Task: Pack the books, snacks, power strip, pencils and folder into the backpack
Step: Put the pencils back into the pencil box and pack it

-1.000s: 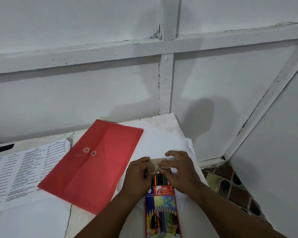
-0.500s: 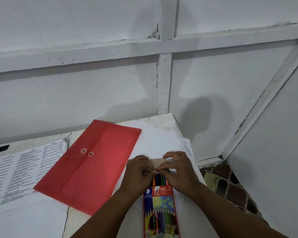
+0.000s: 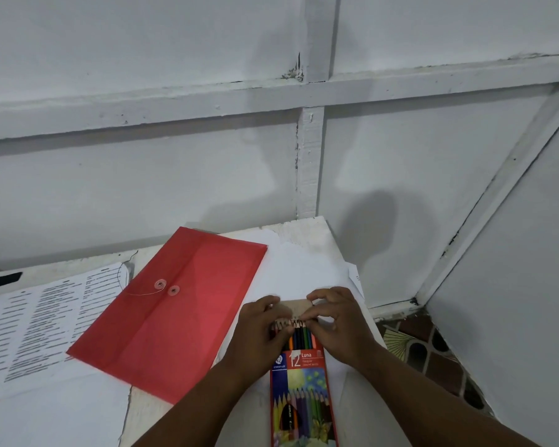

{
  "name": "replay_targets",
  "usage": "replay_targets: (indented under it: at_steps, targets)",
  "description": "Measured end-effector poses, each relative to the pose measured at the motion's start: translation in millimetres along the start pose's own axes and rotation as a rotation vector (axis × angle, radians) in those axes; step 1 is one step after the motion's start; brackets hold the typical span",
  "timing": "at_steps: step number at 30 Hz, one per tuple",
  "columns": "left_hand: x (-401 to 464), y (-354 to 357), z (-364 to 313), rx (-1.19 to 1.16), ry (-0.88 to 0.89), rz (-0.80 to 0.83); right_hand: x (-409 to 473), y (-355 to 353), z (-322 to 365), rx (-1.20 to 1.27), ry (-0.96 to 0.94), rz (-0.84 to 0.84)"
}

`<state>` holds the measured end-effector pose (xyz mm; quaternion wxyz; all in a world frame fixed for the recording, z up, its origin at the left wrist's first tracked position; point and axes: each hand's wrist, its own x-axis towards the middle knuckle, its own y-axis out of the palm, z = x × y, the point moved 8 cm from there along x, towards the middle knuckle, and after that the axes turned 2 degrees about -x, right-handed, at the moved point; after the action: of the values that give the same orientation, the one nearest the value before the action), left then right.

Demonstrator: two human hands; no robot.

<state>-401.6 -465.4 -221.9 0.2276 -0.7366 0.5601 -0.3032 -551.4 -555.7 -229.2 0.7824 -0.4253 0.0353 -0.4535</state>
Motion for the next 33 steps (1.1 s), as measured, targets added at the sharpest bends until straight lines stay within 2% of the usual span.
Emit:
replay_targets:
  at_steps: [10, 17, 19, 22, 24, 29, 31, 33]
  targets:
    - [0, 5, 6, 0.030, -0.059, 0.108, 4, -3, 8, -0.060, 0.022, 0.035]
    - [-1, -7, -6, 0.046, -0.120, 0.009, 8, -4, 14, -0.133, 0.095, 0.258]
    - [-1, -12, -7, 0.010, -0.149, -0.011, 7, -4, 17, -0.145, 0.126, 0.273]
    - [-3, -14, -3, -0.015, -0.146, 0.026, -1, -4, 22, -0.134, 0.184, 0.238]
    - [-5, -20, -2, -0.112, -0.160, 0.023, -6, -5, 24, -0.150, 0.219, 0.167]
    - [-12, -34, 13, -0.427, -0.407, 0.021, -21, -10, 31, -0.308, 0.333, 0.009]
    - [-14, -35, 15, -0.370, -0.425, 0.049, -26, -12, 35, -0.341, 0.375, -0.023]
    - [-11, -34, 10, -0.197, -0.325, 0.112, -29, -14, 39, -0.383, 0.411, -0.050]
